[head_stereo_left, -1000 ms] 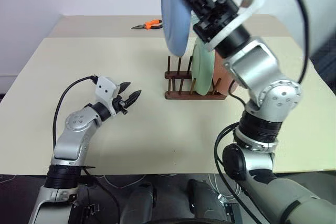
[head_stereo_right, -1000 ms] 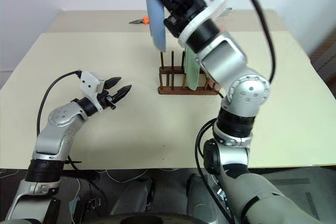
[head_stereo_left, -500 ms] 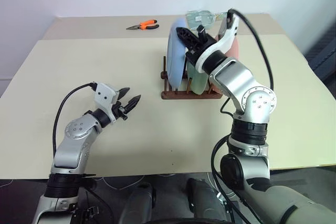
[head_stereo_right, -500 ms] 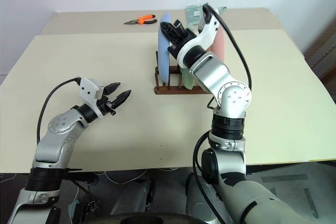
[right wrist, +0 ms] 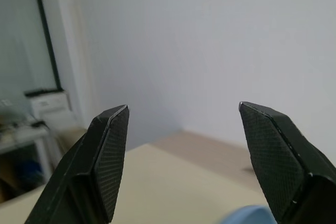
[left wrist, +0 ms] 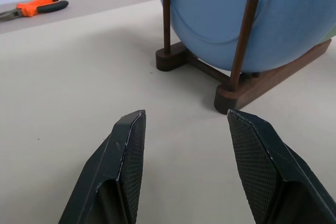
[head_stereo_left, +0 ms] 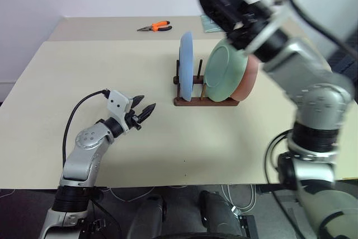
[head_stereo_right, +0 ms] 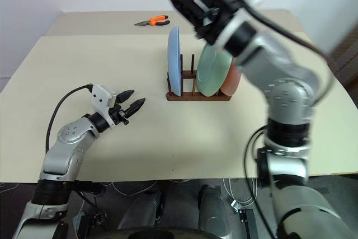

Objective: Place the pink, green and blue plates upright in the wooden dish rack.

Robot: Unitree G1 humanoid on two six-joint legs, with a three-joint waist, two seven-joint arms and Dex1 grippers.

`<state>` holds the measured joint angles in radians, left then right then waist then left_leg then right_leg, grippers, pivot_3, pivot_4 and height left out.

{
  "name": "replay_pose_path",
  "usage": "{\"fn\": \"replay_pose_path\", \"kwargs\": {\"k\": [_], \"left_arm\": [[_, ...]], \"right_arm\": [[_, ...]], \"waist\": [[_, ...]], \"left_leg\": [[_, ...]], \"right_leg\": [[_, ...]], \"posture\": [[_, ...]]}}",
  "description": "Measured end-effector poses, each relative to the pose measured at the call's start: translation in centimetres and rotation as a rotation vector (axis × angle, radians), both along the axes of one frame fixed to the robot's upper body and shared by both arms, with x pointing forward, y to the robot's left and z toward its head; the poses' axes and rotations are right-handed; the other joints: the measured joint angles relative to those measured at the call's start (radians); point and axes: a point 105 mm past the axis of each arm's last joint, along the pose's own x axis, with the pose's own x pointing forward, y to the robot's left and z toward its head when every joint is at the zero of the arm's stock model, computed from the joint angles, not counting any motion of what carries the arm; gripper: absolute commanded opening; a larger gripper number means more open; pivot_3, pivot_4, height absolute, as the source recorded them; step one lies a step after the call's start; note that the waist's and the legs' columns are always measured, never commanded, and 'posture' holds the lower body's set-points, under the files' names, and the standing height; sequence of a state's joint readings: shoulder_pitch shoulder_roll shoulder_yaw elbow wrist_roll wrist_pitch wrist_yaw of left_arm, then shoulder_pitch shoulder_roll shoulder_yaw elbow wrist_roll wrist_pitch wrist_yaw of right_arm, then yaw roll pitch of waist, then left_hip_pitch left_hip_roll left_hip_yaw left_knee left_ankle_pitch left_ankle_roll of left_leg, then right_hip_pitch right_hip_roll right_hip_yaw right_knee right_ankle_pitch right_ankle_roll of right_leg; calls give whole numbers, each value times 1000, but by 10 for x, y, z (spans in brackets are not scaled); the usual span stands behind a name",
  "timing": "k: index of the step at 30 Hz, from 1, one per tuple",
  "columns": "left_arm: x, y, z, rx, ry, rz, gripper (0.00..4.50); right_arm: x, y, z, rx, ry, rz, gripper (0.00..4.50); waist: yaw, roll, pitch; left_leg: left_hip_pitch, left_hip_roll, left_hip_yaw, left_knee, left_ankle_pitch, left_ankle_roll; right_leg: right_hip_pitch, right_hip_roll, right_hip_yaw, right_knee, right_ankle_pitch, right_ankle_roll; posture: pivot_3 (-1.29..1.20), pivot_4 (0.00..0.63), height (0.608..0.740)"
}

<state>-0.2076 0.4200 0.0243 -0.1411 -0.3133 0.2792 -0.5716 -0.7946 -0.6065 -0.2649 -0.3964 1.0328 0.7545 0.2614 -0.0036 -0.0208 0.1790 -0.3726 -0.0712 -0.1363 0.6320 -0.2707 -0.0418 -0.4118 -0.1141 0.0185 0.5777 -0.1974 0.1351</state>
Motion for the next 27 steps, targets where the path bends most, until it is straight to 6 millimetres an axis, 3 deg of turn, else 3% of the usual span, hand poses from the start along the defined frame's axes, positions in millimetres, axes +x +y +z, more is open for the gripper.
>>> {"fn": "replay_pose_path", "kwargs": {"k": [2, 4, 6, 8, 9, 11, 13, 17, 22, 27], "left_arm": [[1, 1, 0, 4, -1, 0, 2543], [3, 6, -3, 13, 8, 16, 2543], [5, 8, -3, 18, 1, 25, 2543], [8, 12, -5, 27, 3, 42, 2543], [8, 14, -5, 30, 3, 47, 2543], [9, 15, -7, 41, 1, 51, 2543], [9, 13, -9, 50, -1, 35, 2543], [8, 10, -10, 54, 0, 11, 2543], [0, -4, -11, 19, 32, -98, 2543], [-35, -50, -2, -38, 81, -379, 2543]], "right_arm": [[-1, -50, -23, -84, 51, -169, 3365], [3, -85, -51, -135, 149, -283, 3365], [1, -114, -93, -231, 269, -381, 3365], [-2, -136, -141, -348, 393, -463, 3365], [-1, -142, -155, -381, 430, -482, 3365], [-2, -149, -176, -454, 461, -512, 2855], [-4, -143, -179, -470, 444, -475, 2112], [-17, -118, -169, -519, 388, -353, 72], [-34, -60, -165, -705, 289, -185, 72], [-17, -52, -180, -818, 269, -258, 72]], "waist": [[10, -2, -1], [13, 0, 0], [15, 0, -1], [12, 1, -1], [9, 2, -1], [5, 5, 0], [5, 5, -1], [15, 5, 0], [17, 4, -1], [18, 3, 0]], "left_leg": [[0, 0, 1, 0, 0, 1], [0, 0, 4, 0, 0, 1], [1, 0, 4, 0, -1, 1], [2, 0, 5, 0, 0, 1], [2, 0, 6, 1, 0, 1], [2, 0, 7, 1, 0, 1], [2, 0, 7, 1, 0, 1], [1, 0, 5, 1, -1, 1], [0, 0, 5, 2, -1, 1], [-1, 0, 4, 2, -1, 1]], "right_leg": [[1, -1, 0, -1, -1, -1], [0, -2, 1, 0, -2, -2], [0, -2, 1, 1, -2, -2], [0, -2, 2, 1, -2, -2], [0, -2, 3, 1, -2, -2], [0, -2, 4, 1, -3, -1], [0, -2, 4, 1, -4, 1], [0, -2, 3, 0, -2, 3], [0, -3, 2, 0, -4, 2], [0, -4, 2, 0, -5, 1]], "posture": [[0, 150, 740], [0, 150, 740], [0, 150, 740], [0, 150, 740], [0, 150, 740], [0, 150, 740], [0, 150, 740], [0, 150, 740], [0, 150, 740], [0, 150, 740]]}}
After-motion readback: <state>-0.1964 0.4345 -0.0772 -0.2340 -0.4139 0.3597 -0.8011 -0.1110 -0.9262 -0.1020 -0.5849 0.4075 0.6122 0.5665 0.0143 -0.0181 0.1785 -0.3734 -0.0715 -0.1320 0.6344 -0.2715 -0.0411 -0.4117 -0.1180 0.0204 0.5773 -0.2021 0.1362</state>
